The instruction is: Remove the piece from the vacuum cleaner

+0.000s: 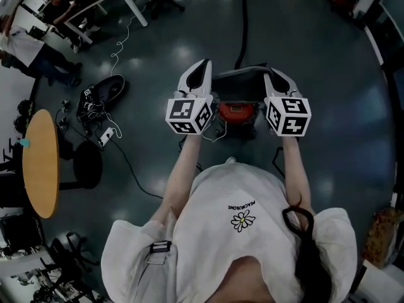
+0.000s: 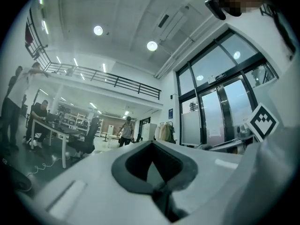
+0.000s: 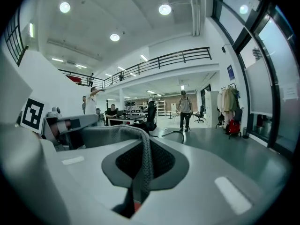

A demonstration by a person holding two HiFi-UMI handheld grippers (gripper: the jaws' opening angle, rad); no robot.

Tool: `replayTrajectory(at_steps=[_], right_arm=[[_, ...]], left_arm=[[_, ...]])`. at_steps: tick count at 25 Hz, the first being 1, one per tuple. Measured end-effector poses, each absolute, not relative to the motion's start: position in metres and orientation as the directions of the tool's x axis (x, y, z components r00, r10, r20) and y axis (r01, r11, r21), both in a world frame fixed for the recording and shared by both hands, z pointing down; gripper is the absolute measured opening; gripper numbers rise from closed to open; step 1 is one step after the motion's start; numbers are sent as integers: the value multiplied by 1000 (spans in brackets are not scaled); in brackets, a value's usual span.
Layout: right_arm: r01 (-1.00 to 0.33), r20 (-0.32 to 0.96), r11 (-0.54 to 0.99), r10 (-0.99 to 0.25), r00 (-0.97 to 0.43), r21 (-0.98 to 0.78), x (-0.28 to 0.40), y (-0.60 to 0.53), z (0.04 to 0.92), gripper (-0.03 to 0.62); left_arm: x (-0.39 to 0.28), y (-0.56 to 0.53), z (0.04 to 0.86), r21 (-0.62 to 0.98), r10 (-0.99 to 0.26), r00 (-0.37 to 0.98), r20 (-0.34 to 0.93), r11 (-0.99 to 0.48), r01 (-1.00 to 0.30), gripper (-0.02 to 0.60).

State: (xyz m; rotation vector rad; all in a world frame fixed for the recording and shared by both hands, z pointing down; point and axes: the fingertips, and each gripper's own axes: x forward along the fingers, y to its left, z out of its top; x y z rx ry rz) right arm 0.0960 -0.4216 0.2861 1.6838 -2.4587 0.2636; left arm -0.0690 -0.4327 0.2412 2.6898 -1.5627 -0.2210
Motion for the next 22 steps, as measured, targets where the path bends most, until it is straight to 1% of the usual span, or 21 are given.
replayTrajectory(at_steps=[12,22], right_arm=[[-944,174,326,-928,-329,-46,112,-413,266,36],[-941,158,336,-927,-339,-47,108,-407,262,35]], left_arm=[[-51,-433,231,66,-848,509,-147,-522,-851,0],[-56,-428,228,66,-847,505,-165,-521,-851,0]])
